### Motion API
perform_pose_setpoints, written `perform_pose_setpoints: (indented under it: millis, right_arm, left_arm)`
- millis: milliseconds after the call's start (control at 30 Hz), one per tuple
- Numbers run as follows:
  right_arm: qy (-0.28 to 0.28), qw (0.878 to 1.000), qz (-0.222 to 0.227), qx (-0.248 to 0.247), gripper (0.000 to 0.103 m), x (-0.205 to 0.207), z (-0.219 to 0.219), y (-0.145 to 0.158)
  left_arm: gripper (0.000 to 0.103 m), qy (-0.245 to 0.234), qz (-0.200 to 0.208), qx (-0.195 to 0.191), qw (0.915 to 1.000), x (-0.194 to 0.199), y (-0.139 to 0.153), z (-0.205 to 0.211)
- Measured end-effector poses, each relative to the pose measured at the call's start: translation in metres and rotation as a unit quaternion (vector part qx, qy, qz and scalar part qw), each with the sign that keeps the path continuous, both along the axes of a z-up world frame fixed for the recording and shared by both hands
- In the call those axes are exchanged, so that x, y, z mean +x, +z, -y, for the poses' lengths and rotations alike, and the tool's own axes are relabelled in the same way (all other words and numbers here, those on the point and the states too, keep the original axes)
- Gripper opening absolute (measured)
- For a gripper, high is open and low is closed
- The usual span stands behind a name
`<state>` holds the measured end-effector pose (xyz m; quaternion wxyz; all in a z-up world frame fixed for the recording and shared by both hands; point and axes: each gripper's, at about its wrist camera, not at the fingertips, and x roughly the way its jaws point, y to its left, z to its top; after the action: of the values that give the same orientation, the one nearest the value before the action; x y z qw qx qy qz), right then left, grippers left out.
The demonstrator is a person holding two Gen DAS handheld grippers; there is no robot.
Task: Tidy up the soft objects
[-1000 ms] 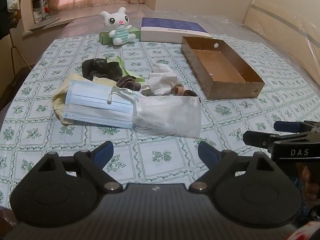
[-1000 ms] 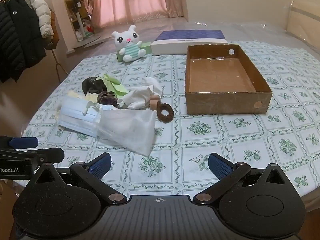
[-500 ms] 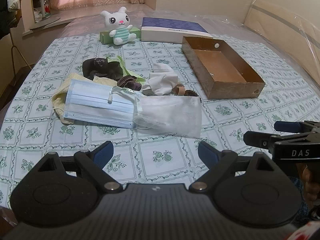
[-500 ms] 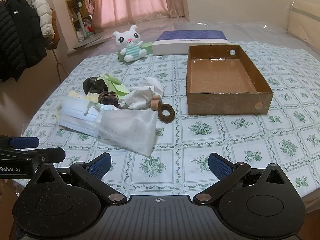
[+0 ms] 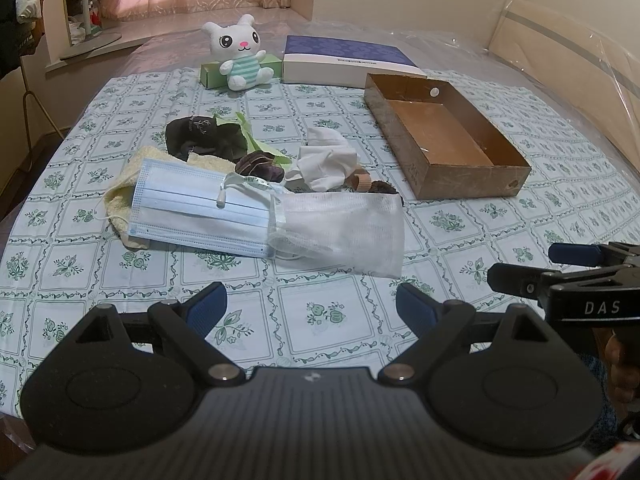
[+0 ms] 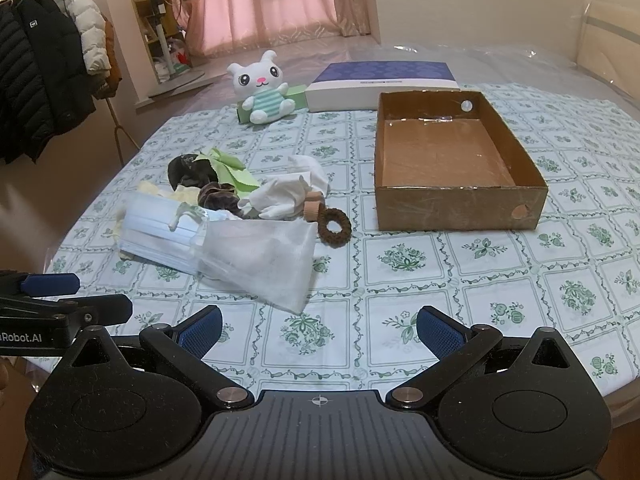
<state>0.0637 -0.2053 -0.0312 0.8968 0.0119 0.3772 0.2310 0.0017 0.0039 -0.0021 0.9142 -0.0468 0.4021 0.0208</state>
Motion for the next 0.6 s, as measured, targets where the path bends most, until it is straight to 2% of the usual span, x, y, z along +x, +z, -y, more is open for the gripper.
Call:
perform_pose_setpoints:
  millis: [600]
  right_arm:
    - [0.001, 1.0, 0.001, 0.0, 0.103, -0.0002, -0.0013, 0.0004]
  left_arm:
    - [0.09, 0.001, 0.001, 0.0, 1.0, -0.0007, 0.0012, -0.0005]
